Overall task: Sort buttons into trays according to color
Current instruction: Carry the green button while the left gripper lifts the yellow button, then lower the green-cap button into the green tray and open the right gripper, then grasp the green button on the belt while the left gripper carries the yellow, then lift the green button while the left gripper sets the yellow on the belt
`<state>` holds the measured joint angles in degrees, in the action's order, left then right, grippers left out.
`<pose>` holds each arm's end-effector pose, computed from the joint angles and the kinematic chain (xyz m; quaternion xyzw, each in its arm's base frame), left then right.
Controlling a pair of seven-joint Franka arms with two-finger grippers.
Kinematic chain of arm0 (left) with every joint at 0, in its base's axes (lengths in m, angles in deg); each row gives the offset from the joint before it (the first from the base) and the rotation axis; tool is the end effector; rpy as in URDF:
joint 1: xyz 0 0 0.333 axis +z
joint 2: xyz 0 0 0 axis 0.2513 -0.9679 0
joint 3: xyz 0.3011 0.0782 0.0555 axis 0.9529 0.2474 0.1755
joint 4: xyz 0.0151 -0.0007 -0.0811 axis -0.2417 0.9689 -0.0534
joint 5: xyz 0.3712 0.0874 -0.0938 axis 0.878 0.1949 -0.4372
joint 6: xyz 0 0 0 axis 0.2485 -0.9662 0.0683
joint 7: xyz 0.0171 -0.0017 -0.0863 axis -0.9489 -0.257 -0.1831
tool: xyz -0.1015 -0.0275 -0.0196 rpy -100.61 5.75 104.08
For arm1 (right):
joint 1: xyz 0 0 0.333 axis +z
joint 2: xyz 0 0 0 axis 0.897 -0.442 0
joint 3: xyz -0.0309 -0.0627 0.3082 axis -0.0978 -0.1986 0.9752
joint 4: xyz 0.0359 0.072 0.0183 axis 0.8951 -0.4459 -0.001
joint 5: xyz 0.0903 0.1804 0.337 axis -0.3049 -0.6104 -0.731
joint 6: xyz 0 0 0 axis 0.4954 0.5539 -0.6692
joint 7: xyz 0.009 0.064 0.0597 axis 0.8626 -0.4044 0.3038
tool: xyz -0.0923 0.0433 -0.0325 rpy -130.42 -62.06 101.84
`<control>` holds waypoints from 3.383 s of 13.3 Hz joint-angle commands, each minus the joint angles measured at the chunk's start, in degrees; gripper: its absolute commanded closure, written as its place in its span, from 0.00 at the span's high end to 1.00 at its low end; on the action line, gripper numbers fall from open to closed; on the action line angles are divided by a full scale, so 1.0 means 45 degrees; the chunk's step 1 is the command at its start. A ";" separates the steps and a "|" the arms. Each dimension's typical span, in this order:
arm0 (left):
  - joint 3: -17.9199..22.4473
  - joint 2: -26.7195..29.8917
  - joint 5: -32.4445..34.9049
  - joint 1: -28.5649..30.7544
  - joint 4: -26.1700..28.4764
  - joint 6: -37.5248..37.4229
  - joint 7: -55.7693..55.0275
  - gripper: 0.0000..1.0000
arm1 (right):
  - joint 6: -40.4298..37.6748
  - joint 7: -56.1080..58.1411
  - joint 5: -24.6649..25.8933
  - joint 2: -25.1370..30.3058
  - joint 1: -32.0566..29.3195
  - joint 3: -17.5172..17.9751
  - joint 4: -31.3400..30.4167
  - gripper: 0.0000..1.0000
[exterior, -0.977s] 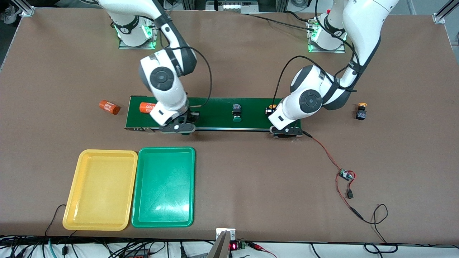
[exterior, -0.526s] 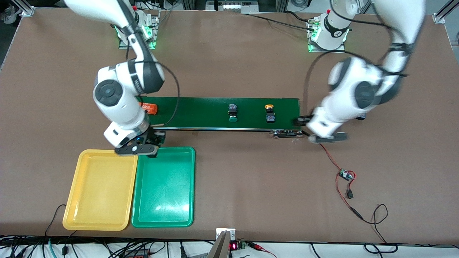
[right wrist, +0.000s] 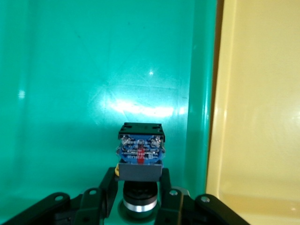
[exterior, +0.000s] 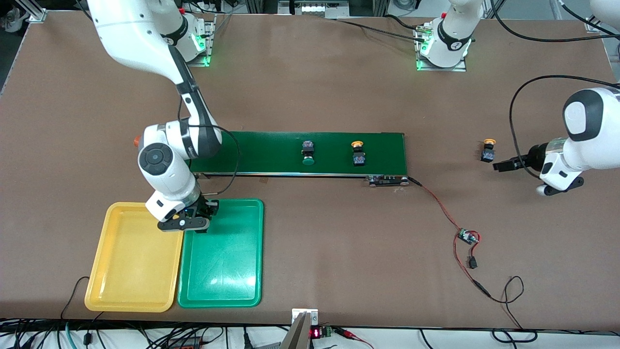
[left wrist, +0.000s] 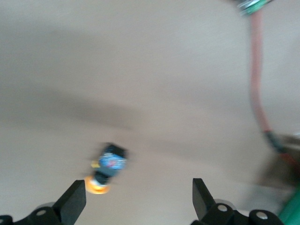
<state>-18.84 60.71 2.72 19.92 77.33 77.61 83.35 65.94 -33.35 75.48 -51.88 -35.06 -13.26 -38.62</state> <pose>0.5557 0.1311 0.2889 0.9777 0.1408 -0.1439 0.0592 0.6725 0.2054 0.2397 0.9937 0.0503 0.0944 0.0326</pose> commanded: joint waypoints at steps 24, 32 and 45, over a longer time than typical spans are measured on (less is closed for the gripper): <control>-0.0239 -0.0875 0.2477 0.0698 0.3780 0.4101 0.4007 0.63 | -0.2274 -0.4819 -0.0476 0.5700 0.0769 0.3489 -0.5421 1.00; -0.0258 0.0020 0.2438 0.1031 0.3370 0.4100 0.6924 0.00 | -0.1024 -0.7305 0.1345 0.4587 0.1101 0.4058 -0.5227 1.00; -0.0415 0.1119 -0.1700 -0.5919 0.1261 0.1873 -0.0202 0.00 | -0.0419 -0.7285 0.1775 0.3707 0.1179 0.4058 -0.5148 1.00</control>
<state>-21.45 67.36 -2.27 -4.05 85.19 86.87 85.07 63.31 -64.80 82.16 -34.29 -29.82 4.80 -62.22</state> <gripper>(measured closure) 0.568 0.000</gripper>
